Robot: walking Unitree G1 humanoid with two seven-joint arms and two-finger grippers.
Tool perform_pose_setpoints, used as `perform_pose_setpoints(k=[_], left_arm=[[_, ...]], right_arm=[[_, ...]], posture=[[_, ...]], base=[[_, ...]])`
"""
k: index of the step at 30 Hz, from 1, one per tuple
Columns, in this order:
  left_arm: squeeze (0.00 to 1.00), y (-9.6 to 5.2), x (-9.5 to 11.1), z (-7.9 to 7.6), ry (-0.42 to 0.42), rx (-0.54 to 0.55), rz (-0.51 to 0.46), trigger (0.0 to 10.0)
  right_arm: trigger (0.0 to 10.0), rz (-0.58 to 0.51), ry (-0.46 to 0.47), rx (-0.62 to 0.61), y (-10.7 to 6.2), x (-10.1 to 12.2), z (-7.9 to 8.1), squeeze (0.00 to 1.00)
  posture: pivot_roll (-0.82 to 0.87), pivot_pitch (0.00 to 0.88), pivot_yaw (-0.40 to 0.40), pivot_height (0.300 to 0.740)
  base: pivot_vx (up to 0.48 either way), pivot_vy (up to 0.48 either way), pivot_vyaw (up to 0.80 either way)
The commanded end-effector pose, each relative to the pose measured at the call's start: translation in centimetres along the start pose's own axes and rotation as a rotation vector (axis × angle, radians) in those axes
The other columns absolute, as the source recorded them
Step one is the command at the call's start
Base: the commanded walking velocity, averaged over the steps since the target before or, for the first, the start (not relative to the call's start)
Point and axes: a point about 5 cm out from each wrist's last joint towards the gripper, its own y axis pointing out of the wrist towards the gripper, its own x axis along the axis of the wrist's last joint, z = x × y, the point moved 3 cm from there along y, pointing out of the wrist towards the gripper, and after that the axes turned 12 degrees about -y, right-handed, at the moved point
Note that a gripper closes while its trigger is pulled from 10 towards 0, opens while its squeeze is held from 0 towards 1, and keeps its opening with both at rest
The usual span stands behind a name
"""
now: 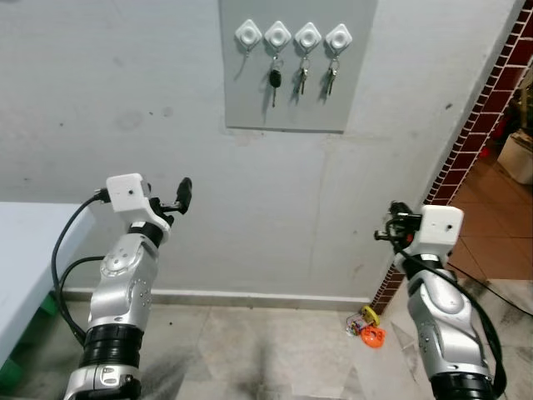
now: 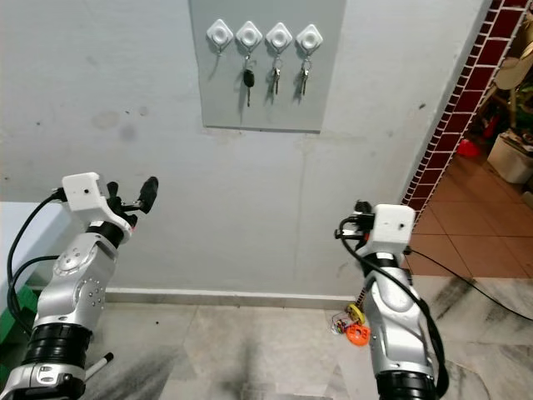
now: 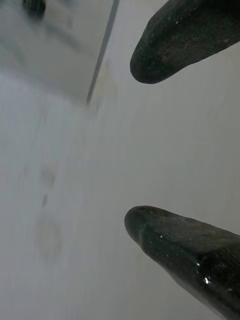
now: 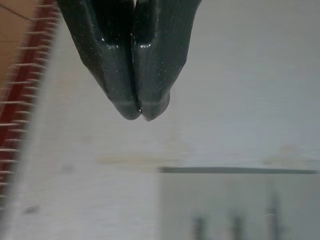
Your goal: Hang keys on a hook
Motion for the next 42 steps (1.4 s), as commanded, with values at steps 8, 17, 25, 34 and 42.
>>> perform_pose_setpoints(k=[8,17,25,34,42], left_arm=[[0.00,0.0,0.9,0.3,0.068,0.000,-0.014,10.0],[0.00,-0.1,1.0,-0.1,0.163,-0.040,0.003,10.0],[0.00,-0.3,0.9,-0.5,0.227,-0.076,0.021,10.0],[0.00,0.0,1.2,-0.3,0.124,-0.049,0.016,10.0],[0.00,-0.1,1.4,-0.4,0.100,-0.031,-0.016,10.0]], right_arm=[[10.0,-0.018,0.008,0.023,0.2,0.7,0.9,0.00],[10.0,-0.016,0.017,0.015,0.0,0.6,1.0,0.00],[10.0,-0.007,0.027,0.005,-0.4,0.3,1.1,0.00],[10.0,-0.002,0.031,-0.006,-0.7,0.2,1.1,0.00],[10.0,-0.001,0.028,0.002,-0.6,0.3,1.1,0.00]], posture=[[0.00,0.000,-0.004,0.740],[0.00,0.000,0.011,0.740],[-0.01,0.000,0.027,0.740],[-0.01,0.000,0.035,0.740],[-0.01,0.000,0.023,0.740]], base=[[0.311,0.000,0.00],[0.314,0.000,0.00],[0.355,0.000,0.00],[0.352,0.000,0.00],[0.204,0.000,0.00]])
